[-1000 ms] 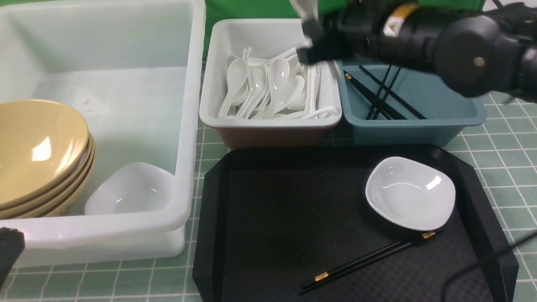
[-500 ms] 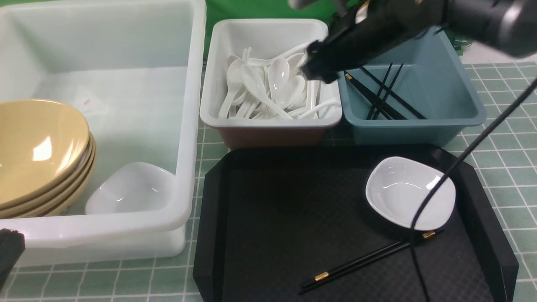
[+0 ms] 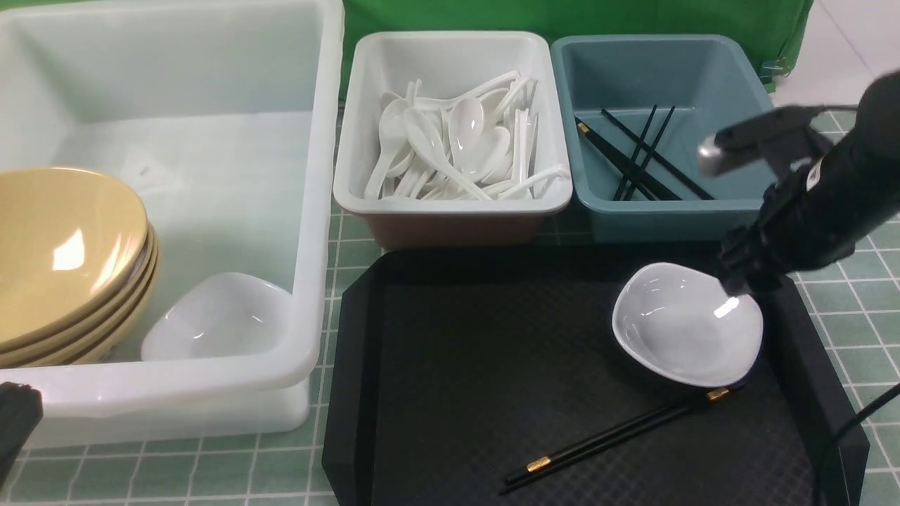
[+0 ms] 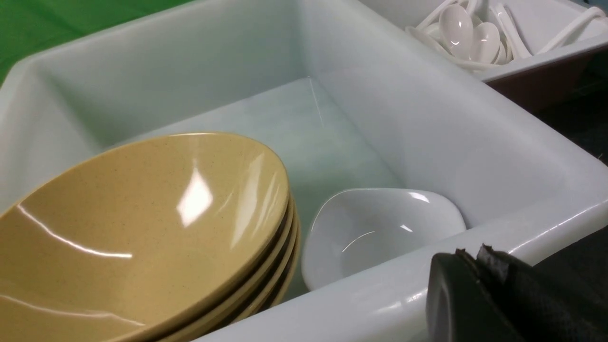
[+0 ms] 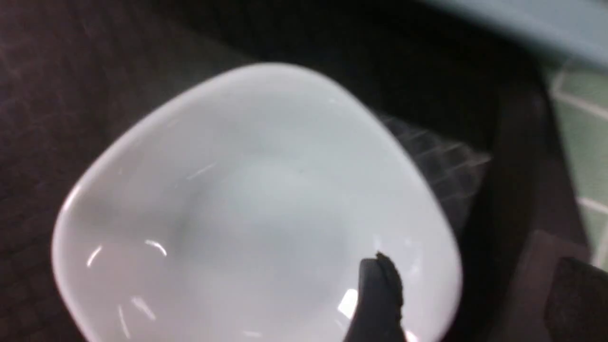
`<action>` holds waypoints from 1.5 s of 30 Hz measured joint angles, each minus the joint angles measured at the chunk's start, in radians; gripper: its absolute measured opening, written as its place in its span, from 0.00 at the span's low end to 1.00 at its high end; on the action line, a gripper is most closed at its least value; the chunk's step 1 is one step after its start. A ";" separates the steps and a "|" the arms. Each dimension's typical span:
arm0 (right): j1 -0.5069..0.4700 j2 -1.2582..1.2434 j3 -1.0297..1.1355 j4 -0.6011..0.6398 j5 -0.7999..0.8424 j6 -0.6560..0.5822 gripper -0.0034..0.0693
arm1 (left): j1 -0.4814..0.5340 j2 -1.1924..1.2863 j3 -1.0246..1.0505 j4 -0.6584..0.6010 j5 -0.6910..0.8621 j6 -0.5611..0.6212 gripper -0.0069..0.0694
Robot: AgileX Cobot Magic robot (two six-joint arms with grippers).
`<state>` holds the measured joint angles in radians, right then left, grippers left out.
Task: On blue table put chopsticks spoon bowls plates into blue grey white boxes.
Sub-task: 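Reach for and grasp the small white dish on the black tray, then place the white bowl into the white bin on top of the stacked bowls with the right gripper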
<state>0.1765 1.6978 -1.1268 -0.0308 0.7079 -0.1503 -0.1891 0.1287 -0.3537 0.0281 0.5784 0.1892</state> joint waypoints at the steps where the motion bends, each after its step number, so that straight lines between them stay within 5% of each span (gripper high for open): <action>1: 0.000 0.009 0.008 0.002 -0.016 0.000 0.72 | 0.000 0.000 0.000 0.000 -0.001 0.000 0.10; 9: -0.001 0.124 0.012 0.043 -0.068 -0.001 0.68 | 0.000 0.000 0.000 0.000 0.000 0.000 0.10; 13: -0.004 0.131 0.010 0.108 -0.070 -0.032 0.47 | 0.000 0.000 0.000 0.000 -0.001 0.000 0.10; 19: -0.004 0.056 0.011 0.135 -0.025 -0.037 0.32 | 0.000 0.000 0.000 0.001 0.000 0.000 0.10; 22: -0.004 -0.060 0.012 0.164 0.027 -0.065 0.16 | 0.000 0.000 0.000 0.001 0.000 0.000 0.10; 26: -0.004 -0.174 0.013 0.240 0.059 -0.130 0.15 | 0.000 0.000 0.000 0.001 0.000 0.000 0.10; 30: 0.008 -0.277 0.014 0.553 0.047 -0.300 0.15 | 0.000 0.000 0.000 0.001 0.000 -0.001 0.10; 36: 0.252 -0.254 0.008 1.155 -0.148 -0.751 0.15 | 0.000 0.000 0.000 0.001 -0.001 -0.001 0.10; 39: 0.401 -0.167 -0.042 1.304 -0.267 -0.927 0.15 | 0.000 0.000 0.000 0.001 -0.001 -0.001 0.10; 45: 0.589 0.043 -0.220 1.367 -0.434 -1.180 0.15 | 0.000 0.000 0.001 0.001 -0.001 -0.001 0.10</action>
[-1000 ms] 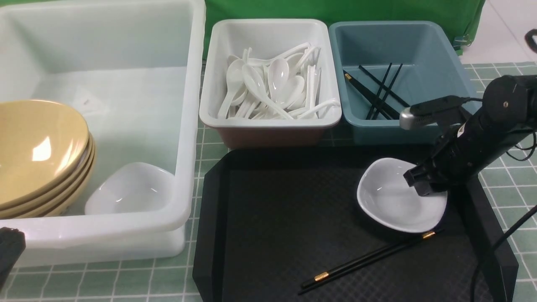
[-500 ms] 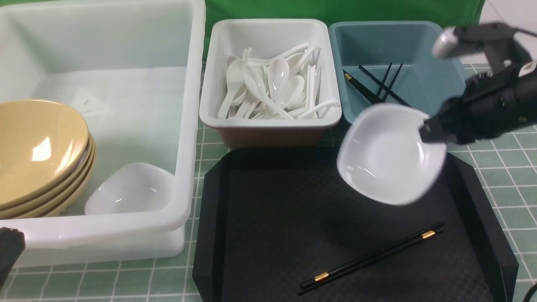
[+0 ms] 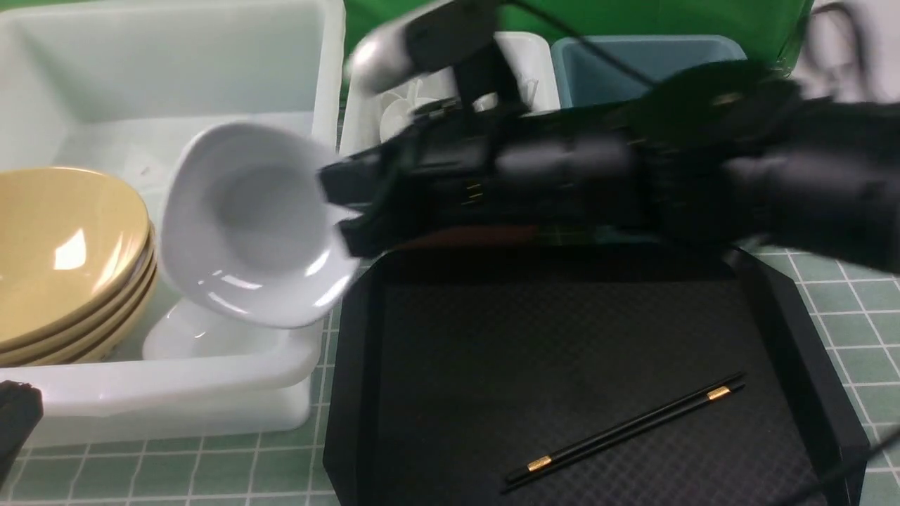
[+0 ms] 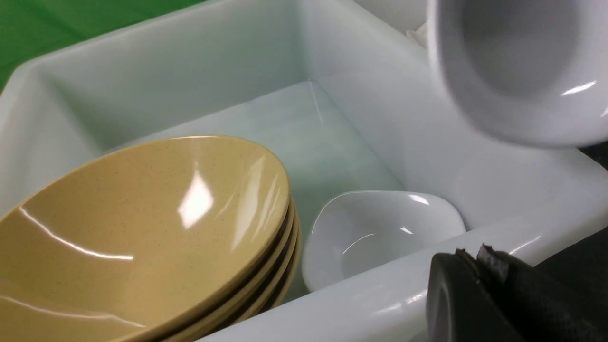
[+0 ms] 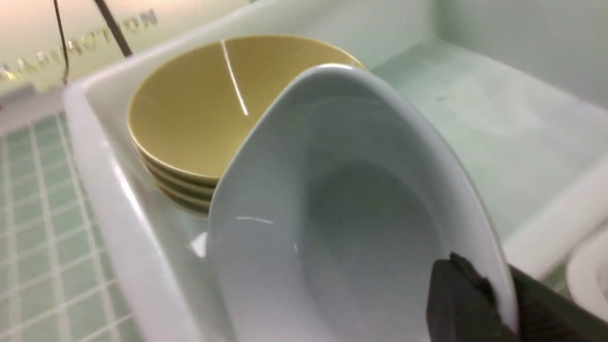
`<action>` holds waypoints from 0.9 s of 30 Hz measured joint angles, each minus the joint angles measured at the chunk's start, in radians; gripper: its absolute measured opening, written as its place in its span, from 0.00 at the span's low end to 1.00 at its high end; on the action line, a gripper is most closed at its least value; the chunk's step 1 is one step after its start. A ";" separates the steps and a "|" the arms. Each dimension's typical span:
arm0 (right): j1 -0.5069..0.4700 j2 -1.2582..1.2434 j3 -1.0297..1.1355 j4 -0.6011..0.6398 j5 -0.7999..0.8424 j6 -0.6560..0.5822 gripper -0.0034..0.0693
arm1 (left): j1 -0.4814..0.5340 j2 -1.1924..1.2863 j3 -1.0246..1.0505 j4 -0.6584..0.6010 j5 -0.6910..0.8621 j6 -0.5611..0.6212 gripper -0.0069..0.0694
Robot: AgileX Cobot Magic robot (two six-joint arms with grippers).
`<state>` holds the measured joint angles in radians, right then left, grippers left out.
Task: On blue table put chopsticks spoon bowls plates into blue grey white boxes.
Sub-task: 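Place the white bowl into the white bin on top of the stacked bowls with the right gripper, then grasp the chopsticks with the right gripper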
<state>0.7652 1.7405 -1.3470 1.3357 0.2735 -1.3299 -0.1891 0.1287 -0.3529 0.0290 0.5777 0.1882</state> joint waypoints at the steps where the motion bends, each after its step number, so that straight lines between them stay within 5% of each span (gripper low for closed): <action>1: 0.022 0.054 -0.040 0.011 -0.046 -0.037 0.15 | 0.000 0.000 0.000 0.000 0.000 0.000 0.10; 7: 0.040 0.172 -0.131 0.044 -0.104 -0.063 0.19 | 0.000 0.000 0.000 0.000 0.000 0.000 0.10; 16: 0.025 0.160 -0.124 -0.034 -0.062 -0.086 0.65 | 0.000 0.000 0.000 0.000 0.001 0.000 0.10; 18: 0.017 0.144 -0.123 -0.074 -0.047 -0.079 0.67 | 0.000 0.000 0.000 0.000 0.001 0.000 0.10; 22: -0.065 0.001 -0.105 -0.333 0.109 0.102 0.71 | 0.000 0.000 0.000 0.000 0.001 0.000 0.10; 24: -0.121 -0.079 -0.105 -0.556 0.273 0.224 0.71 | 0.000 0.000 0.000 0.000 0.001 0.000 0.10; 25: -0.121 -0.079 -0.105 -0.556 0.273 0.224 0.71 | 0.000 0.000 0.000 0.000 0.001 0.000 0.10; 27: -0.204 -0.148 -0.101 -0.892 0.560 0.386 0.69 | 0.000 0.000 0.000 0.000 0.000 0.000 0.10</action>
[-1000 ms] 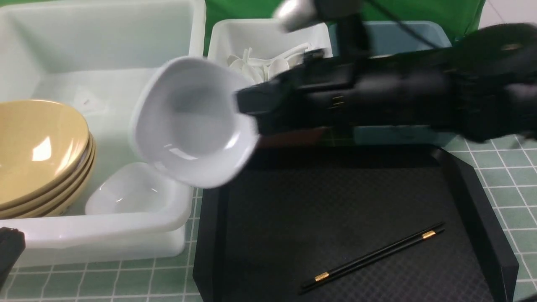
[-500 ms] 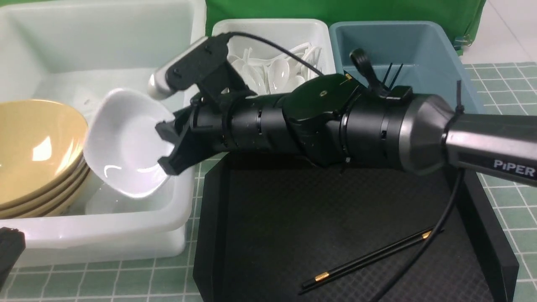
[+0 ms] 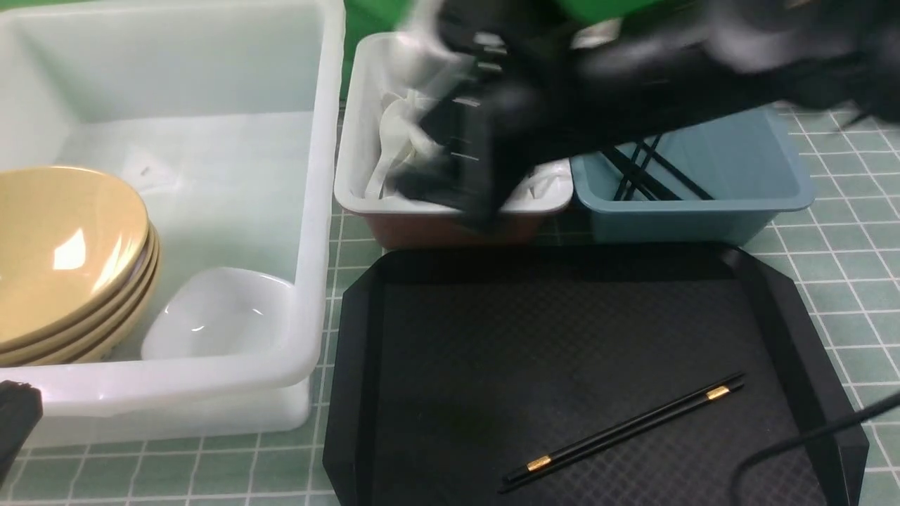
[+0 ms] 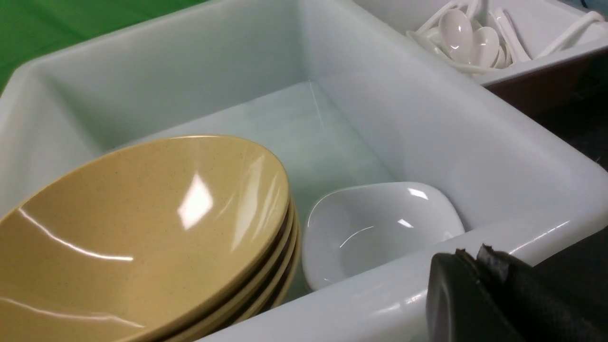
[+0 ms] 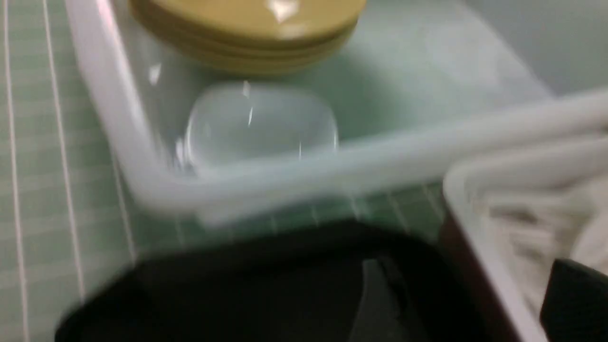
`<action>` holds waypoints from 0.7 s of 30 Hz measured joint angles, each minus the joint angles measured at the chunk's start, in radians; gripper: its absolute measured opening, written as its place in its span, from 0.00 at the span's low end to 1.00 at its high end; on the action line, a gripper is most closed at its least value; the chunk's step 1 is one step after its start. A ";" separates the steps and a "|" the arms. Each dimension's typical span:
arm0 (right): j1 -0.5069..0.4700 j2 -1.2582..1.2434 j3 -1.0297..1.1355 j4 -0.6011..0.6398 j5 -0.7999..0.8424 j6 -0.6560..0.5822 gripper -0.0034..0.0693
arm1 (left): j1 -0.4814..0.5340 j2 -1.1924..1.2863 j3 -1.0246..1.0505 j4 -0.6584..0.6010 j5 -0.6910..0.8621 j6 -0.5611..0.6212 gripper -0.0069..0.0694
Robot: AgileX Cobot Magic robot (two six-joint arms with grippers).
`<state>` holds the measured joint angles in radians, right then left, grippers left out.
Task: On blue table put chopsticks spoon bowls plates into blue grey white boxes.
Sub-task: 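Grasp the chopsticks with the right gripper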
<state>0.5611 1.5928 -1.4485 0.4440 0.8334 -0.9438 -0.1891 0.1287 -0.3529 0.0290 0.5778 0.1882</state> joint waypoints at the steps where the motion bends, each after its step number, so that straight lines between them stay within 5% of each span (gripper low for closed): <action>1: -0.026 -0.010 0.012 -0.108 0.103 0.034 0.69 | 0.000 0.000 0.000 0.000 -0.004 0.000 0.10; 6: -0.130 0.001 0.166 -0.358 0.254 0.121 0.63 | -0.002 0.000 0.001 -0.013 -0.047 0.000 0.10; 21: -0.138 0.202 0.413 -0.367 -0.037 -0.060 0.52 | -0.002 0.000 0.058 -0.015 -0.124 0.000 0.10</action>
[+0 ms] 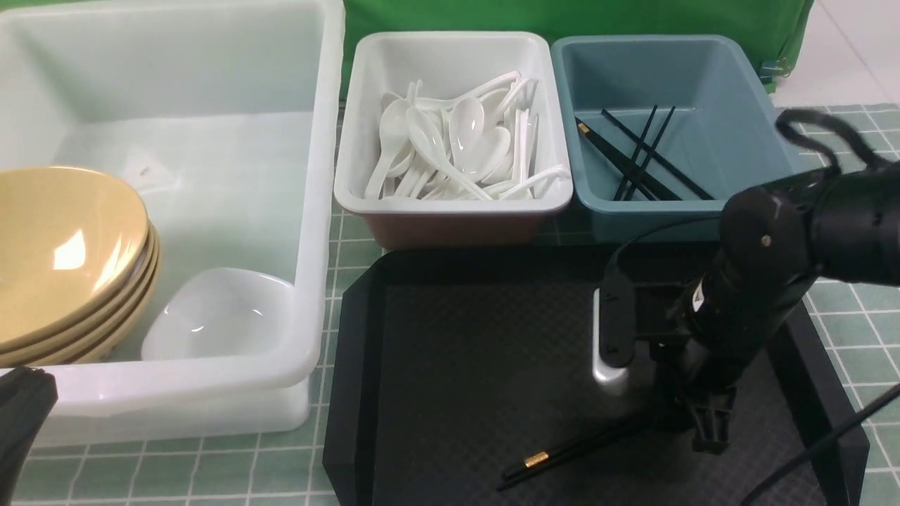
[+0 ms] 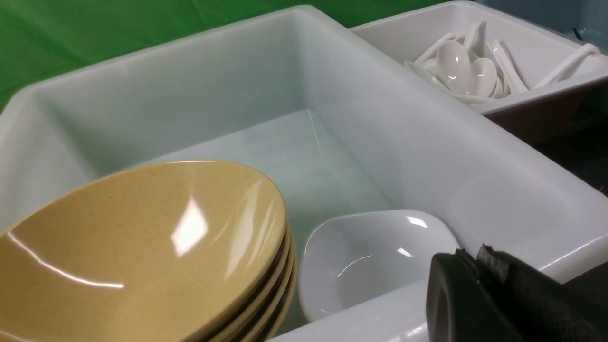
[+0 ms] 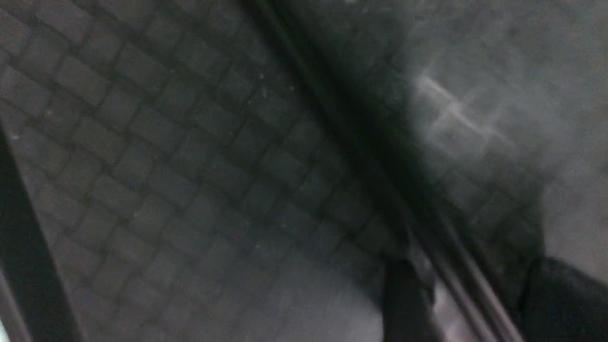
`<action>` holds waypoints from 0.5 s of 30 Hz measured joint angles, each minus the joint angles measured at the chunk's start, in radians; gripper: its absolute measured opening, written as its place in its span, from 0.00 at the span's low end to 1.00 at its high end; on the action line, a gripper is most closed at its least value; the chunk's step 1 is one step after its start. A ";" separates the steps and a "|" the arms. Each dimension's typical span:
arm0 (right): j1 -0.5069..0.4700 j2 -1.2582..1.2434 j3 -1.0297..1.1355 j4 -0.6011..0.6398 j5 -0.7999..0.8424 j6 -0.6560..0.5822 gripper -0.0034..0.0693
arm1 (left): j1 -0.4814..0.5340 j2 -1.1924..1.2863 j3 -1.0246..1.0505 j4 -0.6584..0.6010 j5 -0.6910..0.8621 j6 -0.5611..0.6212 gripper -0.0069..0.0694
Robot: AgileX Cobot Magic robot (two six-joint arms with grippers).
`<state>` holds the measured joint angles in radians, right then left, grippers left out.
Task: On blue table put chopsticks spoon bowls plates into blue grey white boxes.
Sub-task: 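Grasp the chopsticks with the right gripper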
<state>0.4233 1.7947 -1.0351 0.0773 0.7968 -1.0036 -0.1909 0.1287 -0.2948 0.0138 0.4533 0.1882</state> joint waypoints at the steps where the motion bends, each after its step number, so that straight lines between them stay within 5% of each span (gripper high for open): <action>1: 0.000 0.005 -0.004 0.000 0.001 0.000 0.51 | 0.000 0.000 0.000 0.000 0.000 0.000 0.10; 7: -0.001 0.020 -0.028 0.019 0.013 -0.005 0.23 | 0.000 0.000 0.000 -0.003 -0.002 0.000 0.10; 15: -0.002 0.058 -0.121 0.190 0.093 0.065 0.24 | 0.000 0.000 0.000 -0.003 -0.002 0.000 0.10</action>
<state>0.4210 1.8528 -1.1559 0.2677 0.8894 -0.9382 -0.1909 0.1287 -0.2948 0.0107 0.4511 0.1882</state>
